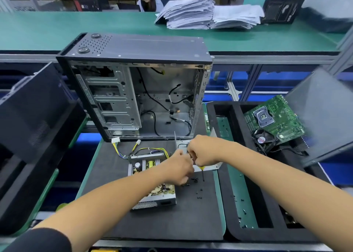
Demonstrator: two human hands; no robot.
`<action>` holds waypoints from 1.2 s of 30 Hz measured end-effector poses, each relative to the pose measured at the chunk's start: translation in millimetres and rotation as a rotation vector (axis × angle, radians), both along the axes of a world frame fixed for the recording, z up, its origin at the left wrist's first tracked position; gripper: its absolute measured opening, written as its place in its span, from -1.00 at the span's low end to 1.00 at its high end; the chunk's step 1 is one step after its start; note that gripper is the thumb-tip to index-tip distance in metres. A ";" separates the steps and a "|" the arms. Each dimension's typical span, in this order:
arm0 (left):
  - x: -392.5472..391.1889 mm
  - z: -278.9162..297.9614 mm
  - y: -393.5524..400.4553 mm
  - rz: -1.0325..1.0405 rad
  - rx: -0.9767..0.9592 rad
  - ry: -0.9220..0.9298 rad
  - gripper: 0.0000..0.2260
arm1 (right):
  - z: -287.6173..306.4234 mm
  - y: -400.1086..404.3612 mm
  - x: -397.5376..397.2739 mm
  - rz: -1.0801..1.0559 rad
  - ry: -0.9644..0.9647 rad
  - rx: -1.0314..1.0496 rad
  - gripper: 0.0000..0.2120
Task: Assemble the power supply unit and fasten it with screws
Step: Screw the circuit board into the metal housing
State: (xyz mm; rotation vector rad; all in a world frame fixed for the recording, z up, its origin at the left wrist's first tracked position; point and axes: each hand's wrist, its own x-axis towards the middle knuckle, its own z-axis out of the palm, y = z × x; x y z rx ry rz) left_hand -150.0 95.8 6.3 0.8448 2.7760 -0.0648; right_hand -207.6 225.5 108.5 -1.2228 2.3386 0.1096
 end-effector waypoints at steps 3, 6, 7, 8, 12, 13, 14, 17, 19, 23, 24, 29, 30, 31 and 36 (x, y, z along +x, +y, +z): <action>-3.1 21.1 -10.1 0.322 0.494 -0.079 -0.95 | 12.1 -9.2 -4.9 -0.081 0.034 -0.136 -0.91; -2.8 46.5 -34.0 0.571 0.709 -0.083 -0.81 | 26.4 -23.6 -7.2 -0.151 0.093 -0.316 -0.85; -1.9 53.7 -43.5 0.629 0.743 -0.070 -0.78 | 30.4 -29.4 -7.2 -0.167 0.112 -0.371 -0.84; -0.6 58.8 -53.3 0.675 0.775 -0.054 -0.78 | 33.3 -35.6 -6.8 -0.183 0.128 -0.421 -0.84; 8.0 65.1 -89.7 0.797 0.878 -0.004 -0.87 | 39.3 -62.5 -1.1 -0.228 0.172 -0.586 -0.90; 11.0 64.5 -96.6 0.816 0.902 -0.011 -0.88 | 39.8 -68.9 0.8 -0.226 0.185 -0.606 -0.91; 14.1 63.5 -102.4 0.831 0.922 -0.017 -0.87 | 39.9 -74.9 2.6 -0.223 0.193 -0.621 -0.91; 19.6 58.4 -115.2 0.842 0.957 -0.010 -0.84 | 39.3 -89.7 6.6 -0.241 0.191 -0.667 -0.92; 19.9 54.6 -120.9 0.838 0.969 0.005 -0.85 | 37.9 -96.6 7.8 -0.258 0.194 -0.683 -0.93; 19.4 49.3 -128.6 0.845 0.983 -0.019 -0.86 | 37.1 -104.4 8.3 -0.302 0.207 -0.746 -0.90; 19.8 47.6 -129.8 0.854 1.008 -0.035 -0.85 | 37.5 -105.7 7.8 -0.312 0.209 -0.758 -0.89; 22.4 42.0 -134.8 0.932 1.180 -0.130 -0.84 | 38.4 -108.8 7.0 -0.354 0.198 -0.797 -0.89; 22.6 41.6 -135.7 0.941 1.199 -0.141 -0.84 | 38.3 -108.9 7.3 -0.364 0.189 -0.805 -0.89; 22.7 41.7 -136.6 0.947 1.220 -0.155 -0.83 | 37.9 -109.3 8.1 -0.374 0.182 -0.810 -0.89; 21.7 41.8 -136.2 0.933 1.312 -0.234 -0.84 | 35.6 -108.3 12.2 -0.386 0.173 -0.811 -0.90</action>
